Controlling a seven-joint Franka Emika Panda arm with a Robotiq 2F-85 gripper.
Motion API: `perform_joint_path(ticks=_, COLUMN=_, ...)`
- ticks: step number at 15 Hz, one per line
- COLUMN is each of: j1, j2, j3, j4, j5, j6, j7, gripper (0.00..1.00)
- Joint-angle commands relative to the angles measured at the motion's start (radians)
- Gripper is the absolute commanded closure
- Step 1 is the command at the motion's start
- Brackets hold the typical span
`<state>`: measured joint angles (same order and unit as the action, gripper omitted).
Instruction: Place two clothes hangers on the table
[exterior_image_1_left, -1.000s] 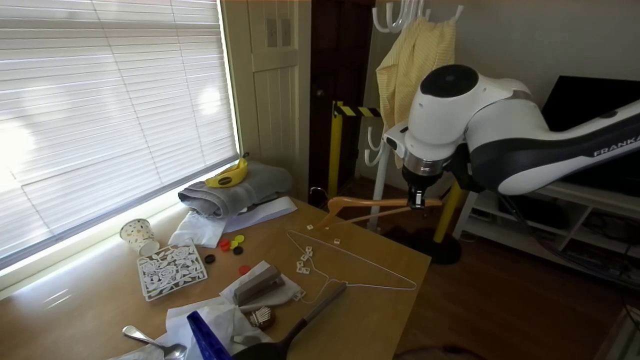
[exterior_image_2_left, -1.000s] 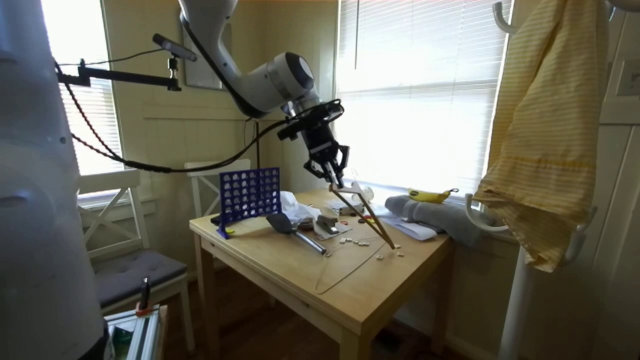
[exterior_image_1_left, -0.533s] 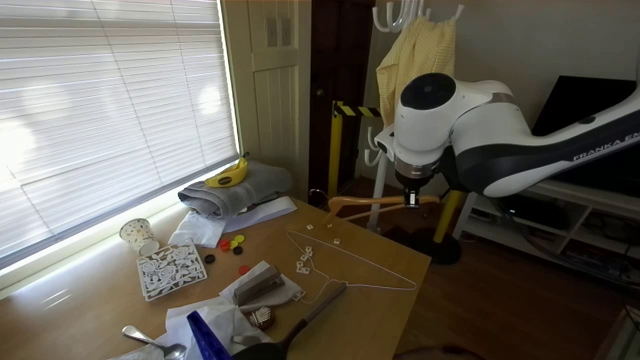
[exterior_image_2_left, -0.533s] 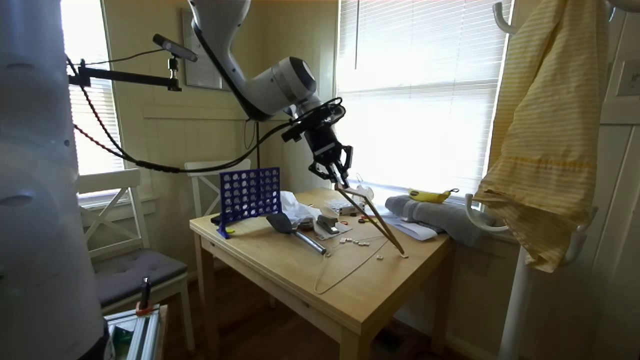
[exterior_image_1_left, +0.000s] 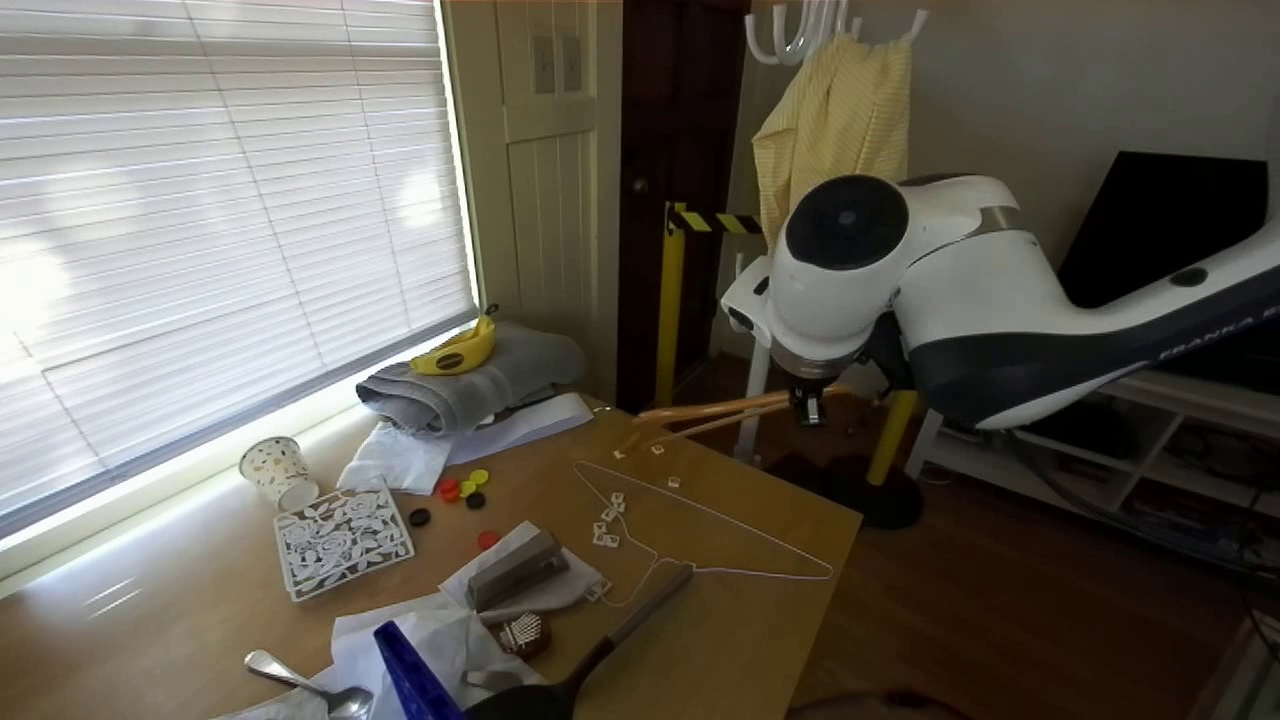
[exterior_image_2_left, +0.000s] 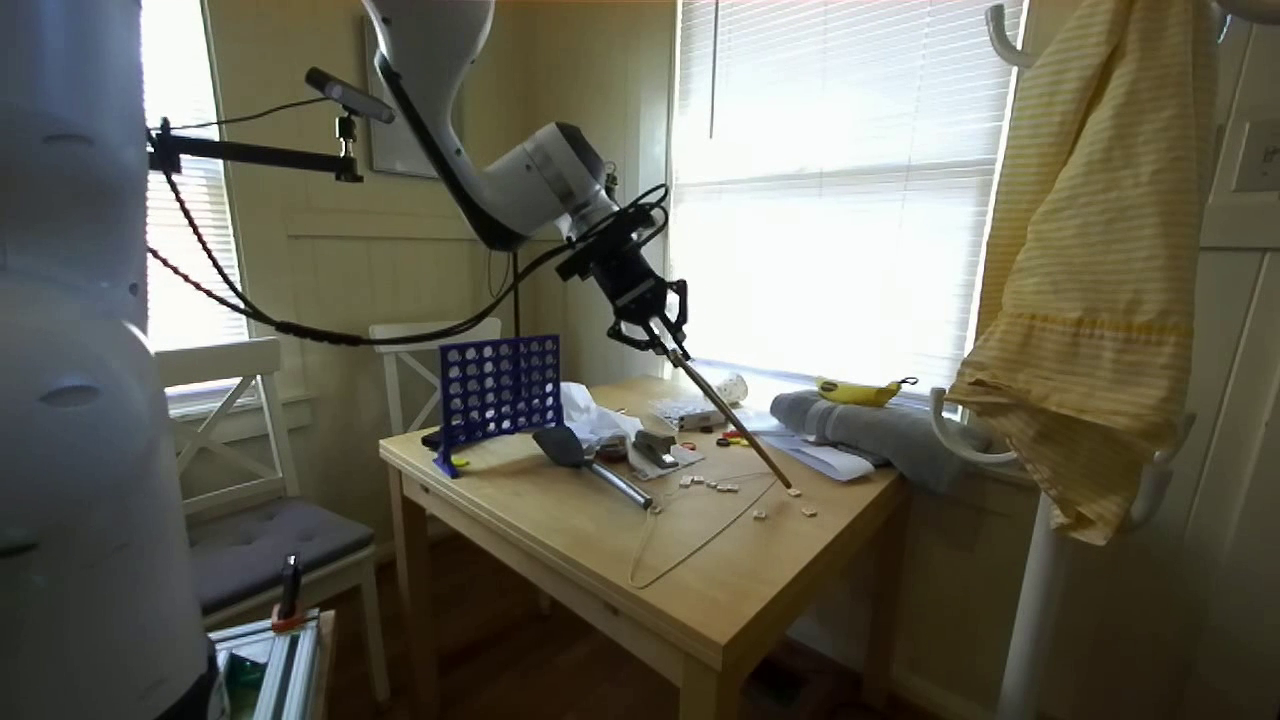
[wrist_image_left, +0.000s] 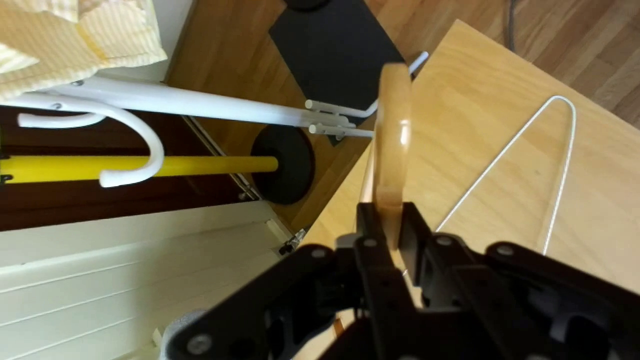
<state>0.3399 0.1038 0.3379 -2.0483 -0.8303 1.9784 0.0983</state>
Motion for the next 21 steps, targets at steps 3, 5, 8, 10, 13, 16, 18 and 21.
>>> perform_joint_path(ticks=3, j1=0.069, j2=0.132, j3=0.009, j4=0.123, j5=-0.160, j6=-0.131, j7=0.007, gripper=0.96)
perform_joint_path(ticks=5, j1=0.080, j2=0.167, j3=0.006, j4=0.153, j5=-0.169, j6=-0.135, j7=-0.004, gripper=0.96)
perform_joint_path(ticks=8, j1=0.095, j2=0.213, j3=0.001, j4=0.194, j5=-0.189, j6=-0.145, j7=-0.008, gripper=0.96)
perform_joint_path(ticks=10, j1=0.112, j2=0.238, j3=0.000, j4=0.220, j5=-0.208, j6=-0.178, j7=0.004, gripper=0.96)
perform_joint_path(ticks=13, j1=0.156, j2=0.278, j3=-0.006, j4=0.264, j5=-0.248, j6=-0.291, j7=0.041, gripper=0.96)
perform_joint_path(ticks=16, j1=0.187, j2=0.323, j3=-0.003, j4=0.303, j5=-0.276, j6=-0.379, j7=0.049, gripper=0.96)
perform_joint_path(ticks=18, j1=0.185, j2=0.342, j3=0.005, j4=0.319, j5=-0.257, j6=-0.362, j7=0.027, gripper=0.96)
perform_joint_path(ticks=21, j1=0.193, j2=0.365, j3=0.004, j4=0.345, j5=-0.262, j6=-0.349, j7=0.009, gripper=0.96)
